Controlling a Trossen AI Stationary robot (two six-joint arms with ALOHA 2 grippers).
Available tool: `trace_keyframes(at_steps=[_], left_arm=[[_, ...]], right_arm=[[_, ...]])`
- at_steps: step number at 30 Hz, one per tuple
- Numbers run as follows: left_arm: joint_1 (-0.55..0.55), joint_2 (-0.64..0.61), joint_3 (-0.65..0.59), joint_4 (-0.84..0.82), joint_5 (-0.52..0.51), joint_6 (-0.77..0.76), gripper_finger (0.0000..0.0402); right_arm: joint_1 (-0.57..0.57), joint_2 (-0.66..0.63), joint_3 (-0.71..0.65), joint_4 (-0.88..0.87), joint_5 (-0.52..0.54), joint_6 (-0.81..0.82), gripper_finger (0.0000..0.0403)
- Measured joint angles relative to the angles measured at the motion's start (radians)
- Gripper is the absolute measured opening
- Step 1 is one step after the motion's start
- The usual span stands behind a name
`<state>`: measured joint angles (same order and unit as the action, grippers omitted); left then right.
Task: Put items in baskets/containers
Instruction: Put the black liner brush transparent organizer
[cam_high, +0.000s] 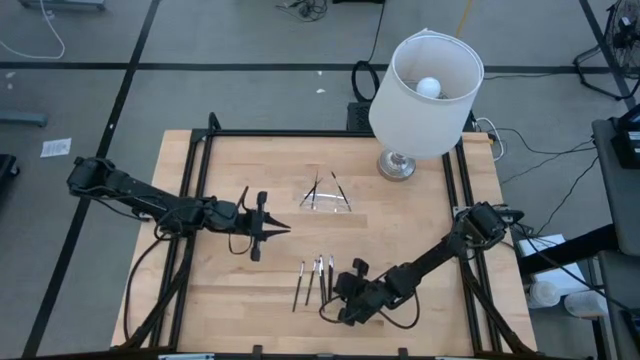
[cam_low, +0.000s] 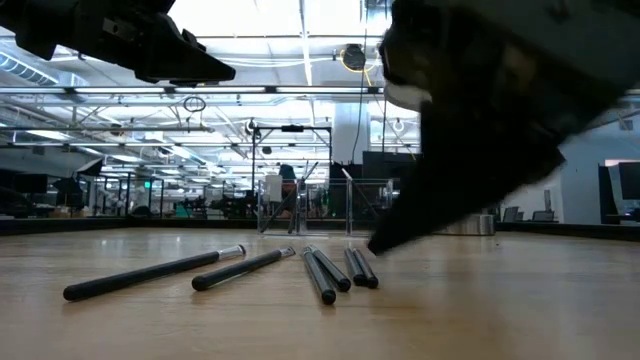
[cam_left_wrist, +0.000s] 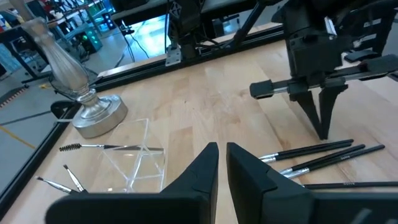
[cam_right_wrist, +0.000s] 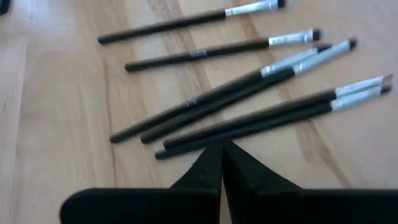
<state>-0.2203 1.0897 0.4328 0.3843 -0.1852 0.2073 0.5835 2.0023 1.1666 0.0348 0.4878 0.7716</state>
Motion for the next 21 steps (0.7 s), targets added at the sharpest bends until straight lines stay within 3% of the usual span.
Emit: trace_keyframes(at_steps=[6,21], left_arm=[[0.0,0.0,0.0,0.002,0.0,0.0,0.0042],[0.0,0.0,0.0,0.005,0.0,0.002,0.0042]], right_arm=[[0.0,-0.003,0.068,0.008,0.039,-0.106,0.0],[0.0,-0.003,0.068,-0.023,0.047,-0.088,0.0]])
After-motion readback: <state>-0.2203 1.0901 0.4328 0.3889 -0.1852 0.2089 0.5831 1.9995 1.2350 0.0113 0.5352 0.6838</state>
